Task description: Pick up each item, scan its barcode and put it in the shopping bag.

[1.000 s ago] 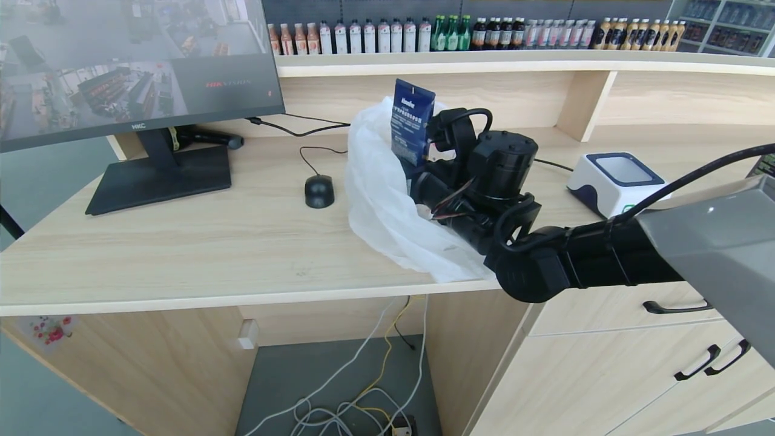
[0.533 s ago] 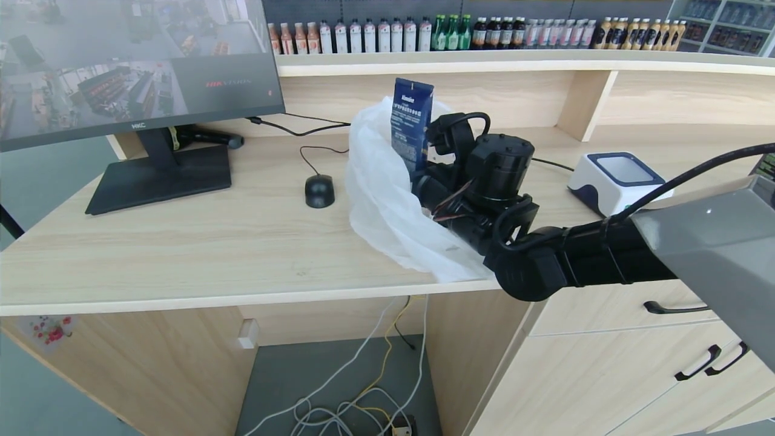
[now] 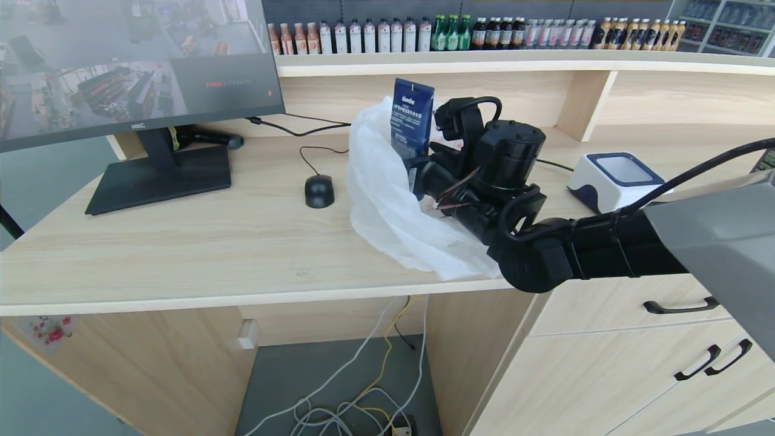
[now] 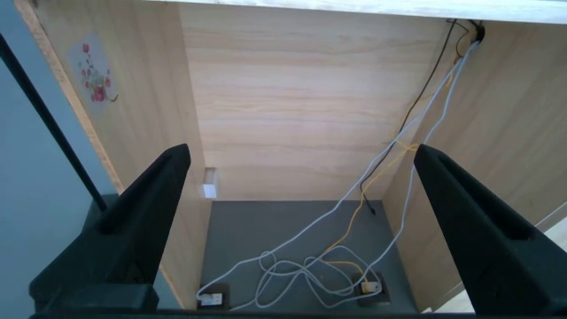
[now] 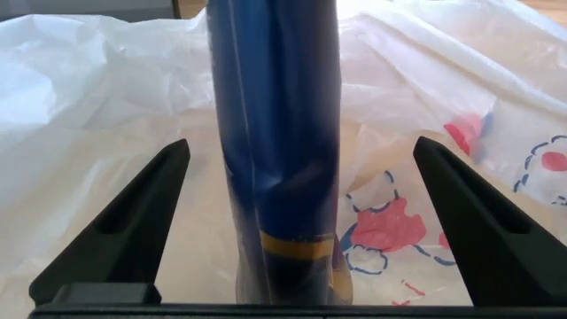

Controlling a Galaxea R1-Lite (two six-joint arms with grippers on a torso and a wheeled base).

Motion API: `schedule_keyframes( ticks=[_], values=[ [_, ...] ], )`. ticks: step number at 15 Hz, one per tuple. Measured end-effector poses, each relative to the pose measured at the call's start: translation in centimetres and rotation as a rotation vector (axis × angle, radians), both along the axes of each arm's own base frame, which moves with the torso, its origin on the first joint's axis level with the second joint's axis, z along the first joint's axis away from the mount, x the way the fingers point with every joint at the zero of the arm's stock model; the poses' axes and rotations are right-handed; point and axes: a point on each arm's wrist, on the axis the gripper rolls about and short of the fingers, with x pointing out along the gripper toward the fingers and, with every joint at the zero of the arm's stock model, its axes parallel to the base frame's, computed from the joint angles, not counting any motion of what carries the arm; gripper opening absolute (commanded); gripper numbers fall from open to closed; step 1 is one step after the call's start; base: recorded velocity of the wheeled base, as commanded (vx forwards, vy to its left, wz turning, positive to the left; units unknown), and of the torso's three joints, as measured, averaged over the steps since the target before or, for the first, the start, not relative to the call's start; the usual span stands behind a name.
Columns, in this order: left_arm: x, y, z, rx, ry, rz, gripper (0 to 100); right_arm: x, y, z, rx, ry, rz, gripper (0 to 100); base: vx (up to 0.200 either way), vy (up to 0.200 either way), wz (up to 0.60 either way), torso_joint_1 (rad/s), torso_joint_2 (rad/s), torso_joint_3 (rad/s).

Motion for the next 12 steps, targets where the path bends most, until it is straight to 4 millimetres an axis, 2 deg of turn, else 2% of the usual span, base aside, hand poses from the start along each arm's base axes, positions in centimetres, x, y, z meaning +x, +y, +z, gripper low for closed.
schedule_keyframes(
  ticks=[7,12],
  values=[
    [0.0,0.0,0.0,0.000,0.000,0.000,100,-0.4,-0.3,0.8,0.010,-0.014,0.000,100,0.000,0.000,0.00,0.000,0.00,0.000],
    [0.0,0.0,0.0,0.001,0.000,0.000,100,-1.9,-0.4,2.7,0.029,-0.045,0.016,100,0.000,0.000,0.00,0.000,0.00,0.000]
  ],
)
